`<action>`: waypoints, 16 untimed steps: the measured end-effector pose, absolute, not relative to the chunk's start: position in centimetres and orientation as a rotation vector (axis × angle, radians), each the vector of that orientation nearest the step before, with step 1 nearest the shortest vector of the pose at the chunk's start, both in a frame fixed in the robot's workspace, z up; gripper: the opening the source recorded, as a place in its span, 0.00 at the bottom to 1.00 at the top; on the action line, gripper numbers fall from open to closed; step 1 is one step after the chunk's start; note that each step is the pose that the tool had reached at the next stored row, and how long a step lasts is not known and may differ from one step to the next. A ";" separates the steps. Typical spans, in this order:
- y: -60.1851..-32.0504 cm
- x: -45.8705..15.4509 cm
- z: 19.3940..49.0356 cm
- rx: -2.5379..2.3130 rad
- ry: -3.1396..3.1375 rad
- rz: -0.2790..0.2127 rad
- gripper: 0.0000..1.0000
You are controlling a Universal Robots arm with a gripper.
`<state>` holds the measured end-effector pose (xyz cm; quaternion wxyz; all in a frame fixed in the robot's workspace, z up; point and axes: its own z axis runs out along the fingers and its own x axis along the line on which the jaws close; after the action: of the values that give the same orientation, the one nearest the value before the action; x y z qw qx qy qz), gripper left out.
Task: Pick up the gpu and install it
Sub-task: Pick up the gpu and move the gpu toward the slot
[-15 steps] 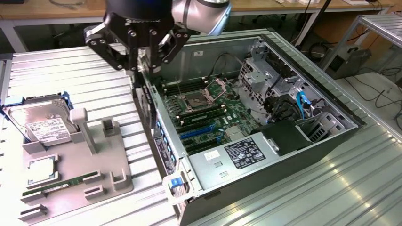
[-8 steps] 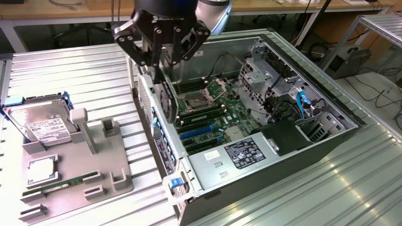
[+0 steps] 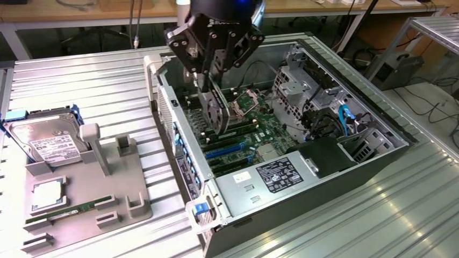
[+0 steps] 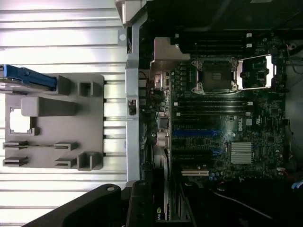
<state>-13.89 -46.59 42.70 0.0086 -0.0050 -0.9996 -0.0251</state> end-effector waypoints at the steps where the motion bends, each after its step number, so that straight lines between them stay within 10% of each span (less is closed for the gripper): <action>1: -46.5 -13.4 42.5 -0.015 -3.124 -0.078 0.26; 16: -45.0 -5.0 39.3 -0.015 -3.124 -0.057 0.26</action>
<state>-4.99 -45.05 39.34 0.0085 -0.0049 -0.9998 -0.0183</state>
